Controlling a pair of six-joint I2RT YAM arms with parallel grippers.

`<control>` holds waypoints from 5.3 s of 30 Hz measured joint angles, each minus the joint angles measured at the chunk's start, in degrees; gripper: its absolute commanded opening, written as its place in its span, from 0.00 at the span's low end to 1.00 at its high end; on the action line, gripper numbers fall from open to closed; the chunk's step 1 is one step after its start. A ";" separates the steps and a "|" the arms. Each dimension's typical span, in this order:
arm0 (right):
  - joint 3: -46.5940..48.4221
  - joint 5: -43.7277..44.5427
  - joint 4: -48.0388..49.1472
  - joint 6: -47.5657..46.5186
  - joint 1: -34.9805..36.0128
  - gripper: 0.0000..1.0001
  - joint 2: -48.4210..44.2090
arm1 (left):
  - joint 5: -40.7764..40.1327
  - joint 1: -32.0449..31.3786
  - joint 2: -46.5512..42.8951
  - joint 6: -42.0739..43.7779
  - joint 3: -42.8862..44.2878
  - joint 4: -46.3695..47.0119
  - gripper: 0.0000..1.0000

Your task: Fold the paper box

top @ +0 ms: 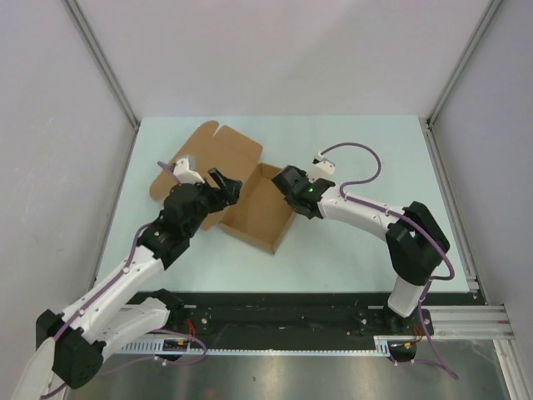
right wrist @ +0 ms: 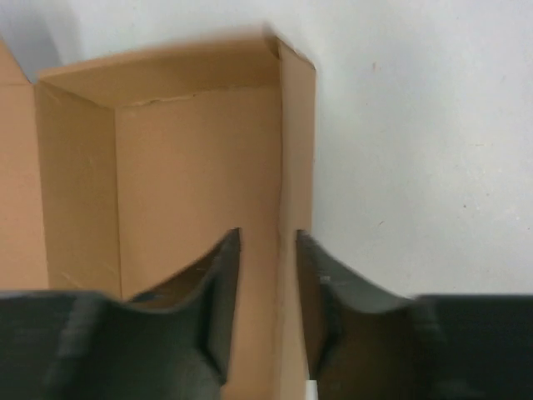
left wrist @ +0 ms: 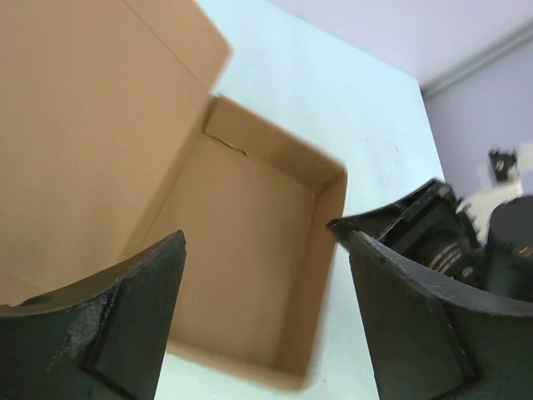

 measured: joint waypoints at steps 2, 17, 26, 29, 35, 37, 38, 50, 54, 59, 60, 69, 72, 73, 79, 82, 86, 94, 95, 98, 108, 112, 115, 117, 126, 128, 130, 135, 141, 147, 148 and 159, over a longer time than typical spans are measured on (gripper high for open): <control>-0.39 0.96 0.02 0.81 1.03 0.58 0.57 | -2.93 -0.02 -3.04 0.00 -0.24 -1.33 0.85; -1.64 -7.39 20.81 -50.03 -3.87 0.67 -8.24 | -9.84 -0.02 -10.01 0.46 -0.50 -4.11 0.84; 14.14 -33.86 22.75 -72.67 -14.51 0.66 3.43 | -9.53 -0.02 -12.90 2.29 -3.15 -4.20 0.84; 17.16 -41.59 21.66 -74.53 -14.95 0.66 7.69 | -8.85 -0.07 -12.92 2.47 -3.41 -4.22 0.84; 32.92 -52.43 12.83 -78.73 -15.65 0.64 19.69 | -8.17 -0.20 -13.73 2.93 -3.52 -4.24 0.84; 34.42 -53.94 11.37 -79.76 -15.80 0.63 21.44 | -8.15 -0.20 -14.23 3.23 -3.72 -4.22 0.84; 34.42 -54.40 10.25 -80.26 -15.89 0.63 22.05 | -8.13 -0.20 -14.38 3.28 -3.80 -4.22 0.84; 29.42 -55.39 6.29 -81.77 -16.09 0.38 26.18 | -6.67 -0.20 -14.53 3.30 -5.22 -4.22 0.84; 28.06 -54.18 5.99 -81.33 -16.11 0.15 26.95 | -6.43 -0.20 -14.56 3.28 -5.22 -4.22 0.84; 23.50 -51.41 8.55 -78.75 -16.11 0.04 25.79 | -6.43 -0.22 -14.53 3.28 -5.25 -4.22 0.83; 22.01 -50.51 9.79 -77.81 -15.98 0.03 25.00 | -6.43 -0.24 -14.51 3.28 -5.25 -4.22 0.83; 0.22 -31.47 16.98 -62.20 -15.82 0.00 9.46 | -6.88 -0.26 -10.05 3.30 -5.11 -4.24 0.96; -3.56 -25.94 17.55 -56.98 -15.61 0.00 6.36 | -7.21 -0.24 -6.45 3.78 -3.74 -5.40 1.00; -4.63 -24.48 17.70 -55.28 -15.58 0.00 5.42 | -7.21 -0.22 -4.92 3.82 -2.89 -5.66 1.00; -10.54 -18.25 19.91 -46.90 -15.54 0.00 0.57 | -4.11 2.40 0.48 5.22 -1.46 -4.48 1.00; -11.89 -16.37 20.74 -44.15 -15.54 0.00 0.35 | -1.86 4.72 3.82 6.36 -1.46 -2.67 0.97; -14.93 -16.06 23.08 -41.46 -15.52 0.00 0.24 | 0.94 6.78 10.19 8.24 -0.26 -0.70 0.89; -16.68 -16.26 26.38 -41.42 -15.37 0.00 -0.24 | 7.85 8.72 26.27 11.78 6.27 6.43 0.74; -16.74 -16.44 26.60 -41.53 -15.32 0.00 -0.24 | 8.61 8.98 27.50 11.91 6.93 7.08 0.74; -16.90 -17.00 27.21 -42.27 -15.17 0.00 -0.24 | 11.39 10.47 31.76 12.79 9.01 9.38 0.73; -17.05 -18.58 28.06 -43.78 -15.32 0.00 -0.24 | 14.01 12.37 38.60 13.33 9.73 11.58 0.59; -17.09 -18.95 28.20 -43.89 -15.52 0.00 -0.22 | 14.36 12.37 40.30 13.29 9.73 12.26 0.31; -17.11 -19.02 28.22 -43.91 -15.52 0.00 -0.22 | 14.36 12.37 41.97 13.40 9.73 12.33 0.26; -17.11 -19.02 28.24 -43.91 -15.50 0.00 -0.22 | 14.32 12.37 42.53 13.29 9.73 12.28 0.26; -17.16 -19.41 28.39 -43.93 -15.41 0.43 -0.39 | 14.25 12.37 43.98 13.31 9.73 12.66 0.20; -17.38 -19.30 28.39 -43.95 -15.10 0.52 -1.16 | 14.14 12.37 44.11 13.31 9.73 12.90 0.20; -17.57 -19.32 28.30 -44.19 -14.82 0.62 -2.89 | 14.10 12.37 44.11 13.31 9.73 13.00 0.20; -17.59 -19.37 28.68 -44.74 -14.71 0.73 -11.34 | 13.90 12.37 44.11 13.33 9.73 13.07 0.20; -13.94 -20.90 30.18 -44.81 -21.03 0.74 -15.19 | 13.64 12.37 44.11 13.38 9.62 13.40 0.19; -5.53 -26.77 34.03 -44.65 -29.66 0.75 -5.11 | 13.53 12.31 44.11 13.35 9.51 13.70 0.19; -4.09 -28.59 34.36 -44.59 -30.69 0.75 -3.19 | 13.49 12.26 44.11 13.35 9.51 13.75 0.19; 10.99 -42.51 34.86 -45.86 -34.14 0.74 15.74 | 12.98 12.20 44.11 13.33 9.18 14.16 0.18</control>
